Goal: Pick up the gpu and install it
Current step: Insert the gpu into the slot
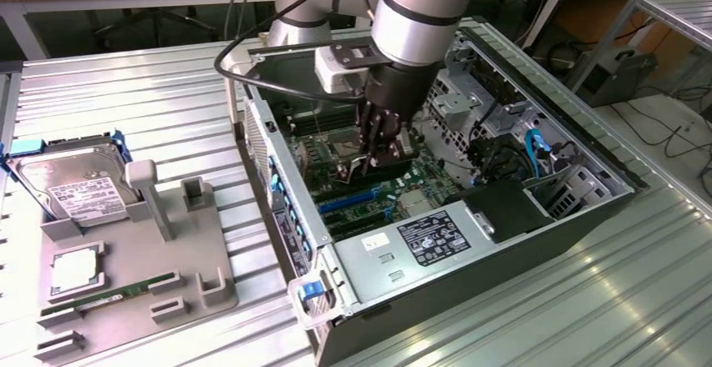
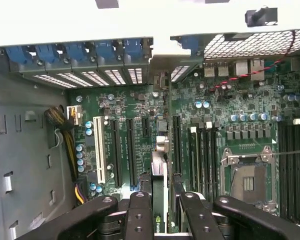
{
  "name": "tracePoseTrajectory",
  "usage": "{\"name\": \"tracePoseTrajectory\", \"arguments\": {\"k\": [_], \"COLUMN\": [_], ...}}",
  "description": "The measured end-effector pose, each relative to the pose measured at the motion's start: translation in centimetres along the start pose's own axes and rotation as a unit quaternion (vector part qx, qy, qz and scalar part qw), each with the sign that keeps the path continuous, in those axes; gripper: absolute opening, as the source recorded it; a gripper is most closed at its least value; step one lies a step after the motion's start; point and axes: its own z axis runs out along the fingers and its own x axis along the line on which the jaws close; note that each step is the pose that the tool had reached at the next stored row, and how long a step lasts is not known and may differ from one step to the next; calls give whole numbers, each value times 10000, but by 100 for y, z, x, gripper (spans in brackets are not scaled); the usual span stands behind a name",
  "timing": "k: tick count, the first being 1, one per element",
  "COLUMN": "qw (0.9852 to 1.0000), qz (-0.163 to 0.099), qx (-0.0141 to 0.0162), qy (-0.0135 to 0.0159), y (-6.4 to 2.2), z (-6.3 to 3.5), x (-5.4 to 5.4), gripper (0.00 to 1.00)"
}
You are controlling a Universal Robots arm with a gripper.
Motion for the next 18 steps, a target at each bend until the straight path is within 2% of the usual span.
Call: {"name": "tracePoseTrajectory", "arguments": {"k": [4, 6, 10, 18], "qw": [9999, 9999, 9999, 9999], "qz": [-106, -133, -146, -147], "qx": [9, 28, 48, 56], "qy": [3, 3, 2, 6], "y": [14, 19, 34, 63], "z": [70, 115, 167, 243], "x": [2, -3, -16, -32], "gripper": [26, 26, 26, 26]}}
